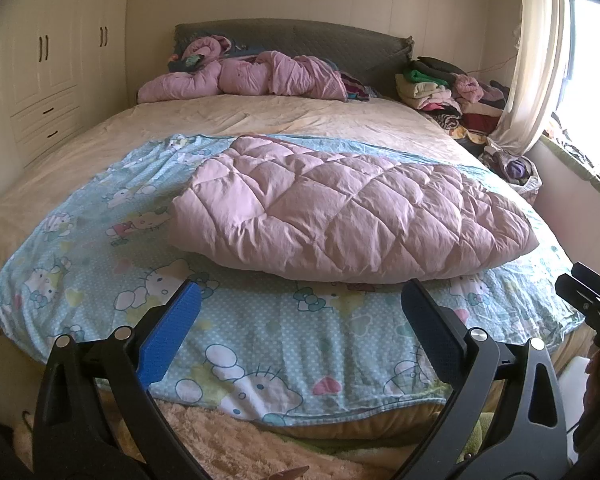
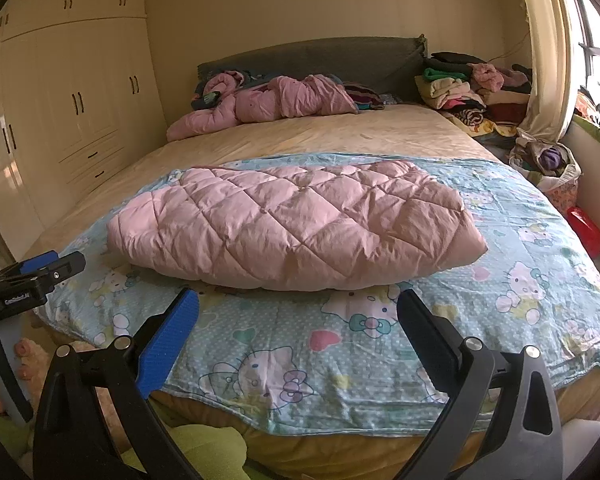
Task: Fold large clothes
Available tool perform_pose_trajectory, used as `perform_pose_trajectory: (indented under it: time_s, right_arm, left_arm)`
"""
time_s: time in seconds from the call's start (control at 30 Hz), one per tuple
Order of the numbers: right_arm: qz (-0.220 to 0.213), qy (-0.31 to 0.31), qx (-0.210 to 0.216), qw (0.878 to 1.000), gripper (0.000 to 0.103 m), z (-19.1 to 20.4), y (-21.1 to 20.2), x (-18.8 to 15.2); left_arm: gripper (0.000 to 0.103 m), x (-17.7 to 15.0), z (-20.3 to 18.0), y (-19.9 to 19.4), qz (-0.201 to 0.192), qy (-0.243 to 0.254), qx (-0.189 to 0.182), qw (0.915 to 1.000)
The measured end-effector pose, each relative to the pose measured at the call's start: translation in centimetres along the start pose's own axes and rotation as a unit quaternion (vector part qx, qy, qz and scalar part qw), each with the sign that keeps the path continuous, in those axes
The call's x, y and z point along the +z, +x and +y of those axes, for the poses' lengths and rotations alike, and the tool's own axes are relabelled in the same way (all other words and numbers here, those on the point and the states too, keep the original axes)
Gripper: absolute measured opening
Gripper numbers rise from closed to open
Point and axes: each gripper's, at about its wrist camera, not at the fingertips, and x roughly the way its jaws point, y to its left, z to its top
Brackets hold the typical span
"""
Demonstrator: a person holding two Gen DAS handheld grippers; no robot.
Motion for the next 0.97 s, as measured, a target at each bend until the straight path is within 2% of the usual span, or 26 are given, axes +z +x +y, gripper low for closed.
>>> perform_pose_trajectory:
  time_s: [0.27,0.47,0.6,0.73,0.77,0.83,0.87,0.93,0.97]
  right_arm:
    - [0.002,0.009,-0.018,1.000,0.099,-1.0,0.0,-0.4]
    - [0.005,0.014,-0.035,0.999,0.099,-1.5,-0.2,-1.0]
    - [0.011,0.038,-0.065,0.997,0.099,-3.0,-0.3,-1.9]
    - [0.022,0.095,-0.134,0.986,0.099,-7.2,-1.0,-3.6]
    - [0.028,0.117,-0.157,0.980,0.099,-8.8,-1.2,-4.3]
    - [0.040,0.171,-0.224,0.959,0.099,-13.7,-2.0,-6.6]
    - [0.051,0.212,-0.279,0.935,0.099,-17.1,-2.7,-8.3]
    - [0.062,0.272,-0.340,0.898,0.099,-22.1,-4.1,-11.3]
    - [0.072,0.301,-0.381,0.871,0.099,-24.9,-5.1,-13.1]
  left_arm:
    - [0.094,0.0,0.2,0.0,0.002,-0.002,0.001,1.0000]
    - [0.094,-0.3,1.8,-0.5,0.005,-0.016,0.009,0.9998]
    - [0.094,-0.4,3.2,-0.5,0.009,-0.031,0.018,0.9993]
    - [0.094,0.0,5.6,0.0,0.012,-0.048,0.040,0.9980]
    - [0.094,0.3,7.0,0.3,0.012,-0.053,0.057,0.9969]
    - [0.094,1.0,10.3,0.8,0.015,-0.067,0.092,0.9934]
    - [0.094,1.4,12.4,1.3,0.020,-0.076,0.110,0.9908]
    - [0.094,2.6,17.8,3.0,0.032,-0.088,0.166,0.9816]
    - [0.094,3.2,20.4,3.8,0.039,-0.095,0.195,0.9753]
